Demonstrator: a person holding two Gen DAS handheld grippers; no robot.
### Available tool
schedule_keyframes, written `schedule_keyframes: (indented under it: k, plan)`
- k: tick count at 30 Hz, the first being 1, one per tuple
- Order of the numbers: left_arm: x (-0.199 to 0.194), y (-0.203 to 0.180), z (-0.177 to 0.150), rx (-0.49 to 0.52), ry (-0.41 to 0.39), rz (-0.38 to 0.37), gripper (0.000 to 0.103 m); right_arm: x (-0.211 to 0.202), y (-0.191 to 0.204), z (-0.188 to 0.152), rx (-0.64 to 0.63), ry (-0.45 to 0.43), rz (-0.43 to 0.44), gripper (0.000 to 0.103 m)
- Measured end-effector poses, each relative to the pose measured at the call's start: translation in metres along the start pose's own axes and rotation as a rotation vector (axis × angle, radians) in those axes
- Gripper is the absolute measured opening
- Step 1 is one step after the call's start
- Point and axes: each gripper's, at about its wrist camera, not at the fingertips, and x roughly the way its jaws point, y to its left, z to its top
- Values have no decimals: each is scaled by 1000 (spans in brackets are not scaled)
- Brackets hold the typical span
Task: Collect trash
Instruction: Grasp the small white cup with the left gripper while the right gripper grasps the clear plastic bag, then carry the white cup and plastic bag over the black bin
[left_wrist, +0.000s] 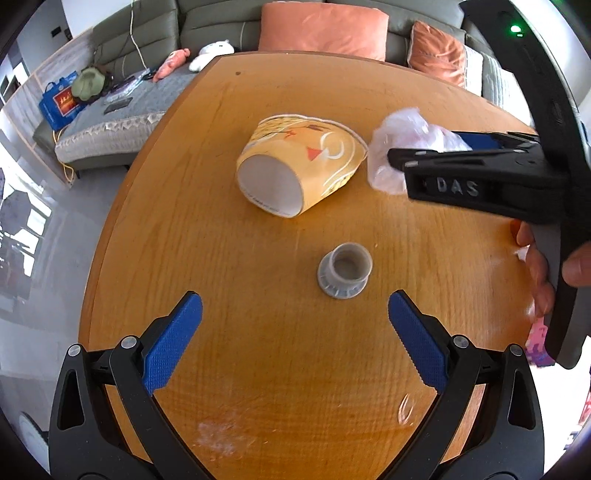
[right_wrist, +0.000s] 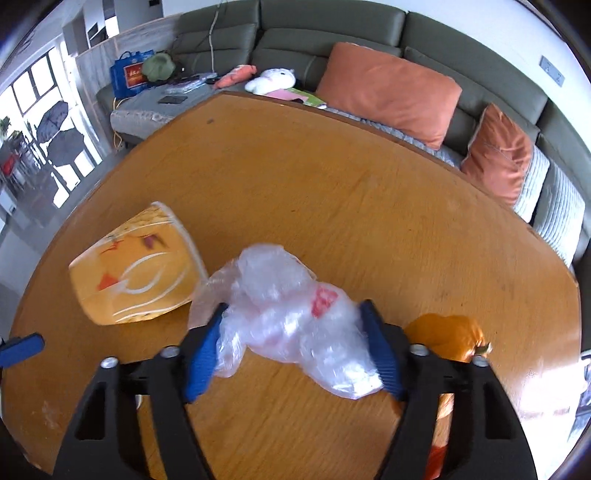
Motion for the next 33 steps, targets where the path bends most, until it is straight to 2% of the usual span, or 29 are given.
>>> schedule_keyframes:
  k: [3, 6, 9, 11, 14, 15, 17, 19, 26, 33]
  plan:
    - [2, -4, 3, -8, -2, -2, 97, -6, -9, 0, 37, -11, 13, 56]
    - [3, -11, 5, -3, -13, -4, 97, -22, -15, -4, 60, -65, 21, 55]
    - [3, -17, 6, -3, -65, 4, 97, -44, -23, -7, 101, -124, 35, 56]
    - [4, -19, 8, -12, -94, -6, 89, -56, -30, -9, 127, -147, 50, 56]
    - [15, -27, 9, -6, -72, -4, 64, -65, -37, -13, 154, -159, 64, 56]
    - [19, -29, 9, -4, -59, -4, 43, -67, -40, -13, 159, -162, 65, 56]
    - [20, -30, 7, -2, -74, 2, 34, -69, -46, -16, 178, -165, 66, 56]
    - [19, -29, 6, -8, -80, -30, 33, -70, -52, -18, 199, -164, 70, 56]
    - [11, -31, 5, 1, -91, -54, 33, -74, -51, -23, 226, -163, 73, 56]
    - [-16, -20, -3, 4, -133, -65, 33, -96, -28, -27, 211, -187, 54, 56]
